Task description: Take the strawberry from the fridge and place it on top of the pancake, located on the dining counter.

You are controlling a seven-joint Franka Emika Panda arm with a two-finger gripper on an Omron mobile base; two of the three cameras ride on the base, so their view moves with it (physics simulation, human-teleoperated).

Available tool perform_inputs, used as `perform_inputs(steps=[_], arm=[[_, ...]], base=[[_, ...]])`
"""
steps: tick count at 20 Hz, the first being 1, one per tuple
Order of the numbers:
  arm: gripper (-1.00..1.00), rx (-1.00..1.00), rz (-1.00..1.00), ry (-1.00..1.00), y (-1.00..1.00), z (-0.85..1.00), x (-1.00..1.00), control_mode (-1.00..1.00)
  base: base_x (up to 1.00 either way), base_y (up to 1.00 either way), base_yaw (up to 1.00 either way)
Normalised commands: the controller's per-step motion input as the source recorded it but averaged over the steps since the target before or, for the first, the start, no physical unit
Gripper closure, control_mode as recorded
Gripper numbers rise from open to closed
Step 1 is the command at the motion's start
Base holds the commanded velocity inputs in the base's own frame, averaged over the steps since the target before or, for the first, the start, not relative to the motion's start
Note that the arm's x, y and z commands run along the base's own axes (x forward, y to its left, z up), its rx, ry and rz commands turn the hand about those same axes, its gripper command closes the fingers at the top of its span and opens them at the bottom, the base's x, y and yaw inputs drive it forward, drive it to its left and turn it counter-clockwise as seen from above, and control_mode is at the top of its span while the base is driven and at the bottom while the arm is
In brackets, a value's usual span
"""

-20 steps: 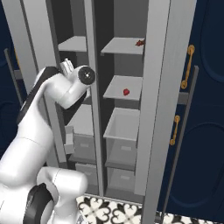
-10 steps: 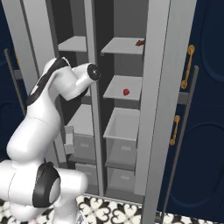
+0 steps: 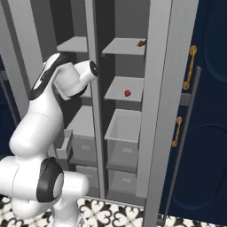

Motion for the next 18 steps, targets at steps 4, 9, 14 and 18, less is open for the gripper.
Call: perform_inputs(steps=[4, 9, 14, 18], arm=[[-1.0, 0.0, 0.23, 0.0, 0.89, 0.0, -0.15, -1.0], [-1.0, -0.04, 0.19, 0.0, 0.98, 0.0, -0.11, -1.0], [-1.0, -0.04, 0.15, 0.0, 0.85, -0.01, -0.01, -1.0], [-1.0, -0.06, 0.13, 0.0, 0.81, -0.08, -0.1, -1.0]], base=[[0.0, 0.0, 0.0], [0.0, 0.0, 0.0], [0.0, 0.0, 0.0], [0.0, 0.0, 0.0]])
